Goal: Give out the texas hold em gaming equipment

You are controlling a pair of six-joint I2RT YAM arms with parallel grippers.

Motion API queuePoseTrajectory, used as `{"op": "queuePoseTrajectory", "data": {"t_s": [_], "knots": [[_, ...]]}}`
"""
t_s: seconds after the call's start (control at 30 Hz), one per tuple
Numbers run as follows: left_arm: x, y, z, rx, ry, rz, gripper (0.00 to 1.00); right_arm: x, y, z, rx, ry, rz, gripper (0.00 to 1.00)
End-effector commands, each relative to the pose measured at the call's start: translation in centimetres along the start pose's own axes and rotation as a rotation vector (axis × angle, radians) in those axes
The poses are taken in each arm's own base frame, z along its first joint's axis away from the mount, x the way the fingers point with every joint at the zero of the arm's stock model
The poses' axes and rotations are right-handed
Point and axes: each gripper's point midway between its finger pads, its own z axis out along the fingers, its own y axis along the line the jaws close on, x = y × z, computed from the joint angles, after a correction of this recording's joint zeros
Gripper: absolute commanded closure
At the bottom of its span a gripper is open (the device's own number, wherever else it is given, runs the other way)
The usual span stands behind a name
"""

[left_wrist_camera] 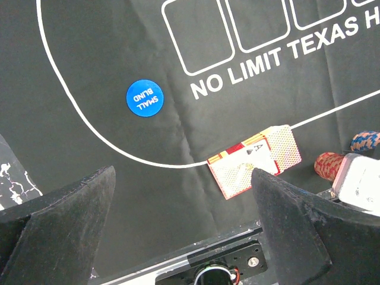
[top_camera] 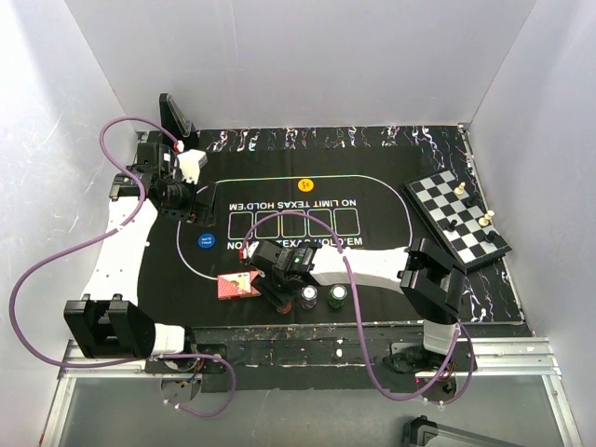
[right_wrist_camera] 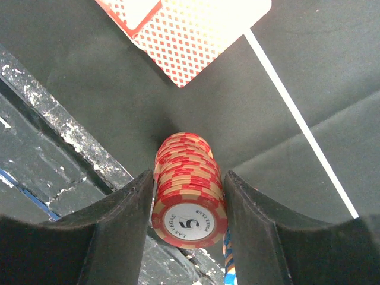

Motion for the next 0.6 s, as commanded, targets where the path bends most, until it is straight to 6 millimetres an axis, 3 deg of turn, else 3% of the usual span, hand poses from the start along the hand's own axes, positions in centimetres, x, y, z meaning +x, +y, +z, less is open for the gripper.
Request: {"op": "queuePoseTrajectory", "data": {"t_s": [0.0,0.23,0.57], "knots": [[-0.2,-0.1,-1.0,-0.014,-0.041,0.019,0.00,-1.8,1.0,-2.4,-0.012,-0.060,-0.025,0.40],[0.0,-0.2,-0.9,-0.007,-0.038,0.023,0.00,-2.3,1.1,-3.1,-0.005,-0.078,-0.034,0.38],[0.2,-0.3,-0.9,-0.005,-0.043,0.027,0.00,-2.6,0.9,-3.3,0.014,-0.093,-0.030,0.52]]}}
